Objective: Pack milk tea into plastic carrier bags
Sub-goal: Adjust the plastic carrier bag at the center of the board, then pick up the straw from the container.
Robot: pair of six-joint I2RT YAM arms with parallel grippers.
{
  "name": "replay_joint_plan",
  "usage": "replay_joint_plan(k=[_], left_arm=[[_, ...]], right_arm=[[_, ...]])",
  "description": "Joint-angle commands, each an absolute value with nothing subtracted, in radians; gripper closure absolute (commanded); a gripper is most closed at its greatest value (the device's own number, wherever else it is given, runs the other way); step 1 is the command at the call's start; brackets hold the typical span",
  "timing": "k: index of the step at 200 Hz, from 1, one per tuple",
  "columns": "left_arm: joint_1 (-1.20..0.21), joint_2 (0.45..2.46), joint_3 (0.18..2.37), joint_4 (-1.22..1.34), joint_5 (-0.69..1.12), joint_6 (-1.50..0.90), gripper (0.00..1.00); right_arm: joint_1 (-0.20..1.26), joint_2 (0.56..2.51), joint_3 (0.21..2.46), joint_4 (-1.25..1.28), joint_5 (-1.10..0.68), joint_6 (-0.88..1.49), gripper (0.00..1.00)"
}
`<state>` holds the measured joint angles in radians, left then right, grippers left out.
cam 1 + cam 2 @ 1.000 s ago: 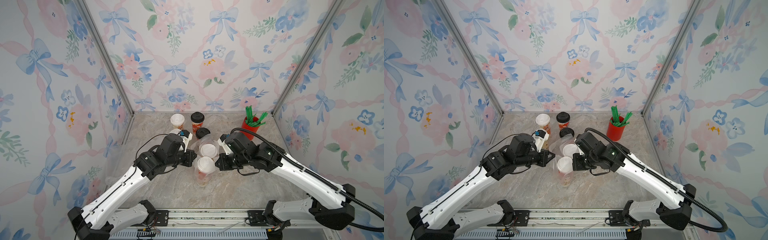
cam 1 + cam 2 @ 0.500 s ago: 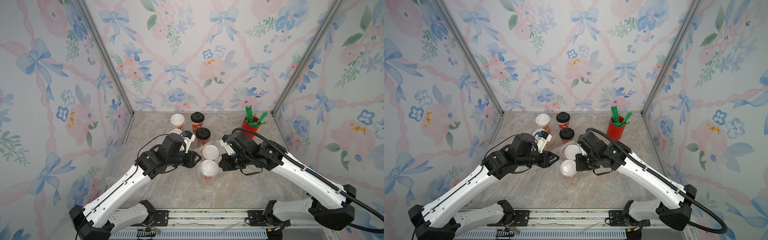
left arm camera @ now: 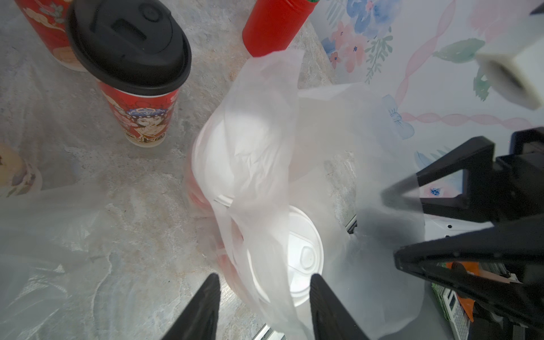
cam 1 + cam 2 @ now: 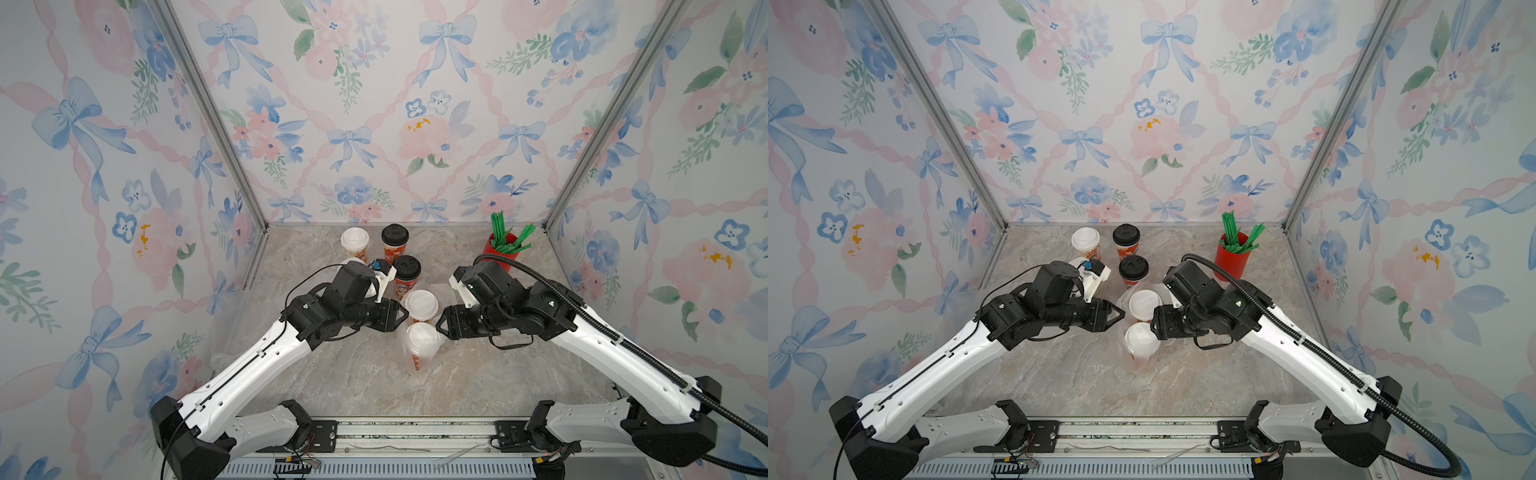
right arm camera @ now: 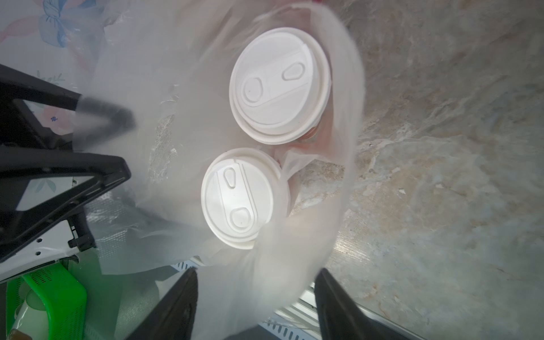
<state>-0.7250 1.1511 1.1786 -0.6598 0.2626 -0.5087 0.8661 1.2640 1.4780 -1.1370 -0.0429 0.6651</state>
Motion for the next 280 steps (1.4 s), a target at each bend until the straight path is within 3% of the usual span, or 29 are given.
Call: replay_joint_plan(k=[1, 73, 129, 157, 252, 280], left_arm=[[-0.72, 1.192, 1.236, -0.66, 0.217, -0.447, 0.45], [-0.698, 1.326, 1.335, -0.658, 0.078, -0.37, 0.47], [-0.665, 1.36, 1.368, -0.656, 0.068, -0.354, 0.69], [-0.663, 1.371, 1.368, -0.657, 0.08, -0.355, 0.73], [-0.655, 1.389, 1.382, -0.655, 0.09, -0.365, 0.73], [-0.654, 1.388, 1.379, -0.656, 0.091, -0.37, 0.73]], right_arm=[[0.813, 1.259, 1.543, -1.182, 0.016, 0.614, 0.31], [0.458, 1.339, 1.621, -1.086, 0.031, 0.424, 0.32], [0.212, 1.52, 1.72, -0.955, 0.113, 0.289, 0.47], [0.101, 1.608, 1.757, -0.875, 0.066, 0.287, 0.52], [0.027, 1.946, 2.004, -0.823, 0.015, 0.223, 0.61], [0.03, 1.995, 2.043, -0.833, 0.051, 0.213, 0.69]])
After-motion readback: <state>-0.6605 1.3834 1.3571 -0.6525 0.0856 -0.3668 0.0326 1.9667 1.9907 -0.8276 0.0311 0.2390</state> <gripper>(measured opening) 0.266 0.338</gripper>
